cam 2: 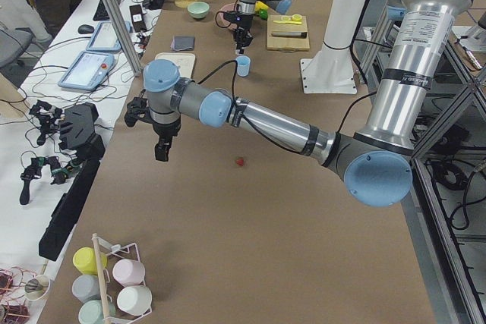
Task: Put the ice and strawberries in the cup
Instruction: 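Lower the right gripper into the cup and release the ice cube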
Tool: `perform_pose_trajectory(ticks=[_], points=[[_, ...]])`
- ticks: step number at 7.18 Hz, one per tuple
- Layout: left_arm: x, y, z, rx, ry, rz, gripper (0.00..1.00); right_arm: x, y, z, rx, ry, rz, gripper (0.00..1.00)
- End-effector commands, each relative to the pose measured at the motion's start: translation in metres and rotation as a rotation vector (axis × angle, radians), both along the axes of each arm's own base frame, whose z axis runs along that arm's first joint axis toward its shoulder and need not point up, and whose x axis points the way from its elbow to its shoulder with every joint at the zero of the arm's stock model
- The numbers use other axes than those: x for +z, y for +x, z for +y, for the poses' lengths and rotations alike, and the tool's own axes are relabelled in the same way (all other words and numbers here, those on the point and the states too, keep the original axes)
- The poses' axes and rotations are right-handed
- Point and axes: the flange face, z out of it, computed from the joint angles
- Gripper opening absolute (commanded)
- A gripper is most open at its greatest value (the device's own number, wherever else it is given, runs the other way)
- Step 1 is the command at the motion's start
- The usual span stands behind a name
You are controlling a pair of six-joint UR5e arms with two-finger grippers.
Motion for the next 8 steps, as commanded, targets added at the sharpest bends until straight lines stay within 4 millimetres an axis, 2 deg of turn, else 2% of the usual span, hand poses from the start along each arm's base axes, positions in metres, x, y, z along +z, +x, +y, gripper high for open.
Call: perform_pose_trajectory(ticks=[1, 2, 4, 5, 6, 8], points=[[0.004, -0.001, -0.001, -0.001, -0.007, 0.002, 0.98, 0.014, -0.003, 0.002, -0.003, -0.008, 0.022, 0.0], [0.007, -0.001, 0.002, 0.0, -0.007, 0.001, 0.98, 0.013, -0.004, 0.001, 0.003, -0.005, 0.024, 0.0], [0.014, -0.002, 0.004, -0.001, -0.013, -0.001, 0.98, 0.017, -0.007, 0.003, 0.005, -0.01, 0.034, 0.3], [0.011, -0.002, 0.005, -0.002, -0.011, 0.002, 0.98, 0.018, -0.008, 0.004, 0.002, -0.01, 0.036, 0.7], [0.016, -0.003, 0.008, -0.003, -0.017, -0.001, 0.98, 0.017, -0.007, 0.004, 0.002, -0.008, 0.032, 0.99], [0.016, -0.006, 0.01, -0.007, -0.016, -0.002, 0.98, 0.013, 0.0, 0.004, -0.004, -0.007, 0.019, 1.0]])
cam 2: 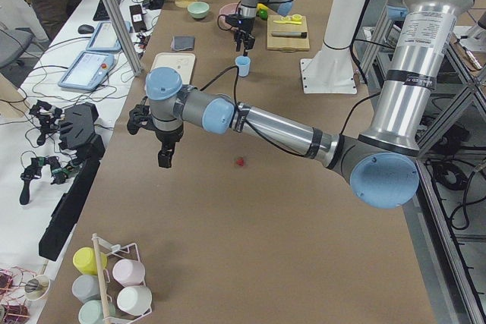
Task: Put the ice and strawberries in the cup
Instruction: 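Lower the right gripper into the cup and release the ice cube, then move the empty right gripper back over the ice bowl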
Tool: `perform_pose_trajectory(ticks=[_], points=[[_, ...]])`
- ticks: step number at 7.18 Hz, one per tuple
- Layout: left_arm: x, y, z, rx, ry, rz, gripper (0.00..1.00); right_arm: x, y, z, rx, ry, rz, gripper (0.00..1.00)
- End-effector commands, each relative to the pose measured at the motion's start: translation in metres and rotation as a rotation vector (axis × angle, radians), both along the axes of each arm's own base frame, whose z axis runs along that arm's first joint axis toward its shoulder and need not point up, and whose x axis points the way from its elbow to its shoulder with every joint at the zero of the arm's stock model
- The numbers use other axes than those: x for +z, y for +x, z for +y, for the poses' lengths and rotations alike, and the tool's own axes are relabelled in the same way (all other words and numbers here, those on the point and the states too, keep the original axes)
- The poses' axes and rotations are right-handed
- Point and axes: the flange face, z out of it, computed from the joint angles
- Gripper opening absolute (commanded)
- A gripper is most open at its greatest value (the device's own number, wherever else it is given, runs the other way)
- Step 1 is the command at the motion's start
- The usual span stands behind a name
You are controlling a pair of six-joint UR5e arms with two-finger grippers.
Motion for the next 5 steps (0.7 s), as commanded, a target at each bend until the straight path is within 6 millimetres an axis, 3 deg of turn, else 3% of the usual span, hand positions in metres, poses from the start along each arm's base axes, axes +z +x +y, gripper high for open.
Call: perform_pose_trajectory(ticks=[1, 5], points=[[0.001, -0.003, 0.001, -0.004, 0.0, -0.001, 0.98, -0.002, 0.027, -0.014, -0.01, -0.017, -0.026, 1.0], [-0.003, -0.006, 0.0, -0.004, 0.012, -0.002, 0.98, 0.048, 0.161, -0.097, 0.0, -0.066, -0.031, 1.0]])
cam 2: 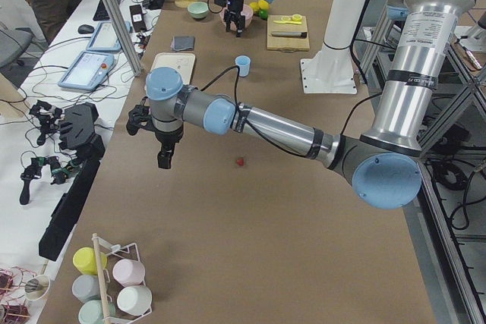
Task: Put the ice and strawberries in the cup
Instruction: 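Move the empty right gripper back over the ice bowl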
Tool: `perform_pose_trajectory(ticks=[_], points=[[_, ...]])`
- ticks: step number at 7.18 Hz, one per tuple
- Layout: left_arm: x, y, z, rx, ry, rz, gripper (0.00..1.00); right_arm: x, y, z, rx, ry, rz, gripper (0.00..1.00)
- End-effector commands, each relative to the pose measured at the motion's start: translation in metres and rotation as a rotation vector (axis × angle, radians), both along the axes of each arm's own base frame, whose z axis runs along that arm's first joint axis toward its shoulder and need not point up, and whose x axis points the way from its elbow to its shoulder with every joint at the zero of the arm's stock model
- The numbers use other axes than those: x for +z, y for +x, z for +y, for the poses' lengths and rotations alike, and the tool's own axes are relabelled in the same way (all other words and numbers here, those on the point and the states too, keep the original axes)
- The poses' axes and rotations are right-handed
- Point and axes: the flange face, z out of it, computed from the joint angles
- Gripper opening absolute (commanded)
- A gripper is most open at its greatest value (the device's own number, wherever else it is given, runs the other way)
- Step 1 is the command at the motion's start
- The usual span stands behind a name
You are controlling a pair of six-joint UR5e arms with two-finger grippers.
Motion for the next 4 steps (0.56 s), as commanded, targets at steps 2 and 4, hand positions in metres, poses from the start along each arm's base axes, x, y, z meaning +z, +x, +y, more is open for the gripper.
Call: perform_pose_trajectory(ticks=[2, 4], points=[[-0.013, 0.001, -0.004, 0.003, 0.029, 0.001, 0.98, 0.041, 0.104, -0.051, 0.102, -0.065, 0.012, 1.0], [-0.015, 0.002, -0.003, 0.006, 0.036, 0.002, 0.98, 0.086, 0.163, -0.044, 0.168, -0.111, 0.037, 1.0]])
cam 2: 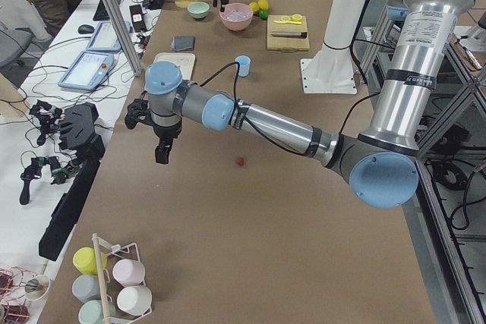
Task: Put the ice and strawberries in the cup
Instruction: 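Move the empty right gripper back over the ice bowl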
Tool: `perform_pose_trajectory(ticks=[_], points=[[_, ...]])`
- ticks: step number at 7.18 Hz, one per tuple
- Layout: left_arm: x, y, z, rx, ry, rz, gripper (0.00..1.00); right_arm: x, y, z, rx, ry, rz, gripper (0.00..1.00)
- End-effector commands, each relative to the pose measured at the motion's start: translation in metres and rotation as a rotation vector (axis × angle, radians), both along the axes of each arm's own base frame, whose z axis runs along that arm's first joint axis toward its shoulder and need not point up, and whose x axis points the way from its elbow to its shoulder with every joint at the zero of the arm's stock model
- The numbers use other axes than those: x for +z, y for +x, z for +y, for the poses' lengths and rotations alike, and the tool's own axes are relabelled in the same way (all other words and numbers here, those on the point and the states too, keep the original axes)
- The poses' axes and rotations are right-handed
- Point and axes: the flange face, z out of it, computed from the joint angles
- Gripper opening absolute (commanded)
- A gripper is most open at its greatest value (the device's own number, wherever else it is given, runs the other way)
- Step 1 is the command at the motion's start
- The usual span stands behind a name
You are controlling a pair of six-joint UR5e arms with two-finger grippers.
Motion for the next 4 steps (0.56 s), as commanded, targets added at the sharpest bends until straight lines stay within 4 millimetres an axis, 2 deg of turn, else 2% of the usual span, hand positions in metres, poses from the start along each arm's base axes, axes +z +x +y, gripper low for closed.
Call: perform_pose_trajectory(ticks=[1, 4], points=[[-0.004, 0.001, 0.002, 0.001, 0.014, 0.0, 0.98, 0.047, 0.049, 0.008, 0.06, -0.051, 0.036, 1.0], [-0.008, 0.004, 0.001, 0.006, 0.035, -0.001, 0.98, 0.117, 0.054, 0.03, 0.058, -0.082, 0.142, 0.99]])
